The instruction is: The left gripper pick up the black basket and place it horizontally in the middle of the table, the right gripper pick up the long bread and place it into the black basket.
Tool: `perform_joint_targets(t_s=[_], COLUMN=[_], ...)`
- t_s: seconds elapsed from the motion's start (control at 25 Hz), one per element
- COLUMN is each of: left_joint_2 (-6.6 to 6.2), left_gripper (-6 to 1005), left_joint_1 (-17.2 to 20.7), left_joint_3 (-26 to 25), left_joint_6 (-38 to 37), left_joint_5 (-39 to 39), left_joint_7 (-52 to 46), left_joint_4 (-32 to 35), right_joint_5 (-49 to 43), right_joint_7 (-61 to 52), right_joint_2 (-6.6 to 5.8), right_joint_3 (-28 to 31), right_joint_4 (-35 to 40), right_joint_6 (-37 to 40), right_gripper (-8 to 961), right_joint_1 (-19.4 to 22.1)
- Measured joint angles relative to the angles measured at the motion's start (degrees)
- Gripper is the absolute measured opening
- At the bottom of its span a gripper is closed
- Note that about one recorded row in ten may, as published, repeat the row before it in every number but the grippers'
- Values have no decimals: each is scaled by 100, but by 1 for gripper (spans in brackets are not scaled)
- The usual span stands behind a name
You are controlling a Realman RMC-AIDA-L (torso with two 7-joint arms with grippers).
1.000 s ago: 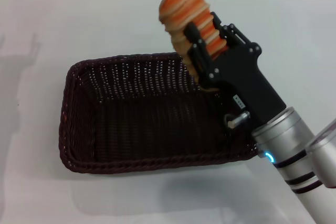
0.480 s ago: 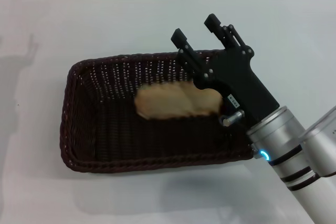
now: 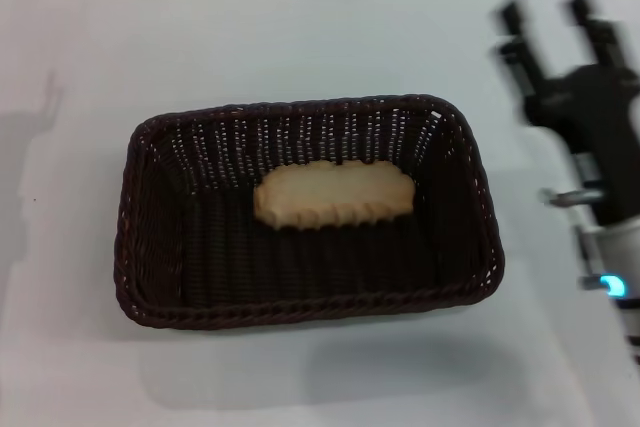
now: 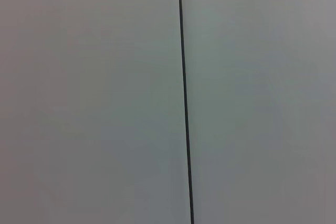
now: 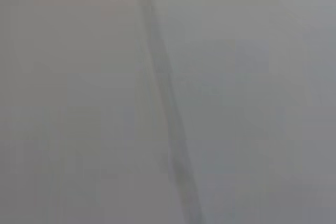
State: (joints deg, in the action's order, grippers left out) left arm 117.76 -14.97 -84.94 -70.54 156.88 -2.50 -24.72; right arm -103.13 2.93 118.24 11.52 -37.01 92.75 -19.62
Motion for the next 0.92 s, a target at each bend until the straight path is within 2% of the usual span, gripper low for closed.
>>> perform_joint_targets(t_s=[0.04, 0.08, 0.16, 0.2, 0.36, 0.4, 0.56, 0.6, 0.92], left_joint_2=[0, 0, 4, 10, 16, 16, 29, 68, 105], left_gripper=[791, 791, 791, 791, 791, 792, 792, 792, 793], left_joint_1=[0, 0, 37, 97, 147, 147, 190, 206, 243], left_joint_3=[0, 0, 1, -2, -4, -4, -5, -6, 3], left_joint_6=[0, 0, -2, -3, -17, -17, -88, -536, -623], left_joint_5=[0, 0, 15, 0, -14, -14, -27, -120, -224], left_joint_7=[0, 0, 13, 11, 21, 21, 39, 11, -60], left_joint_4=[0, 0, 0, 2, 4, 4, 37, 339, 489], right_joint_5=[0, 13, 20, 23, 34, 44, 97, 234, 361], right_joint_7=[0, 2, 3, 2, -31, -35, -38, -45, -138], right_joint_2=[0, -31, -29, 14, 51, 65, 98, 99, 107], right_joint_3=[0, 283, 417, 734, 1157, 1438, 1740, 1780, 1739], right_joint_4=[0, 60, 115, 310, 459, 479, 539, 580, 702], right_joint_6=[0, 215, 312, 513, 615, 650, 788, 899, 1074], right_gripper=[773, 776, 782, 785, 797, 800, 806, 806, 806], right_joint_1=[0, 302, 455, 766, 1137, 1385, 1682, 1805, 1951])
